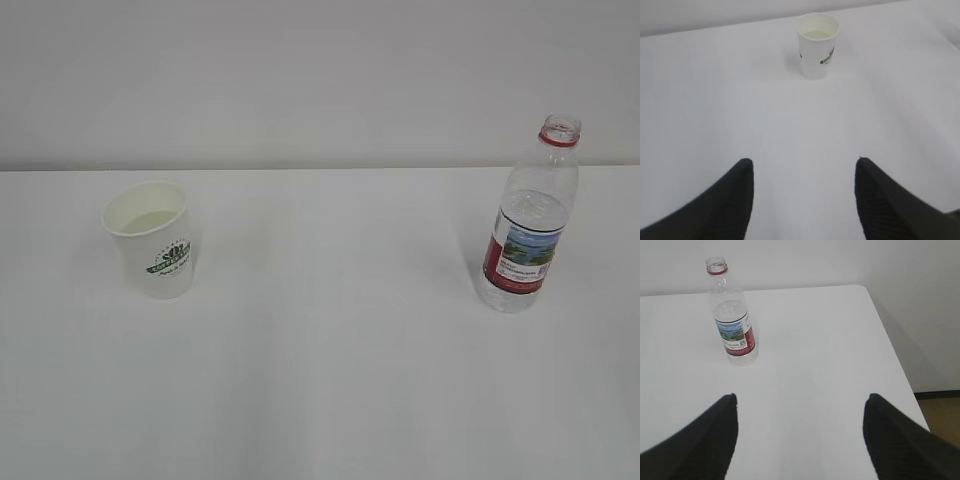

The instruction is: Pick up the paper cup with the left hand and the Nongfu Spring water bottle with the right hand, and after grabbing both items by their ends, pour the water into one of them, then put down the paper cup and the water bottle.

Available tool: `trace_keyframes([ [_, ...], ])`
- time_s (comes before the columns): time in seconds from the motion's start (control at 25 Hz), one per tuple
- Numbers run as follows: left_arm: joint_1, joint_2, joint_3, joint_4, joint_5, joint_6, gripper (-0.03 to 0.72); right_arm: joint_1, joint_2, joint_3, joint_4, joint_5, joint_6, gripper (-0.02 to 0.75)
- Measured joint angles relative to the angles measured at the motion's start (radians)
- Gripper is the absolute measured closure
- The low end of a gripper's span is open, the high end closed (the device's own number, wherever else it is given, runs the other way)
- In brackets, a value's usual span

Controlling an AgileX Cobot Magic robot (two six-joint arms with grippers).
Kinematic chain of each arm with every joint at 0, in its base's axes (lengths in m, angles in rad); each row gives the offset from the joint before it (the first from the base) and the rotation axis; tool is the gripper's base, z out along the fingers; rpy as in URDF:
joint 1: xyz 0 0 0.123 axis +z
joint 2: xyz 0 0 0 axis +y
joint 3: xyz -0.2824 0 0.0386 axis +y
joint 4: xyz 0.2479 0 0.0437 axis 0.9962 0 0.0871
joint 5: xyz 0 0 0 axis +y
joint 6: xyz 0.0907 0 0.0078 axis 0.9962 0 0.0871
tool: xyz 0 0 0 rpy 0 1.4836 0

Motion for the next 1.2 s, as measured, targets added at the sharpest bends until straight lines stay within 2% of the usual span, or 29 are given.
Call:
trace_keyframes([
  [0.2, 0.000, 0.000, 0.067, -0.014, 0.000, 0.000, 0.226, 0.000, 0.000, 0.023, 0.002, 0.000, -0.004, 0.150],
  [0.6, 0.000, 0.000, 0.118, 0.019, -0.002, 0.000, 0.227, 0.000, 0.000, 0.137, 0.002, 0.001, -0.006, 0.150],
  [1.2, 0.000, 0.000, 0.132, 0.019, -0.057, -0.002, 0.228, 0.000, 0.000, 0.248, 0.007, -0.026, 0.013, 0.150],
])
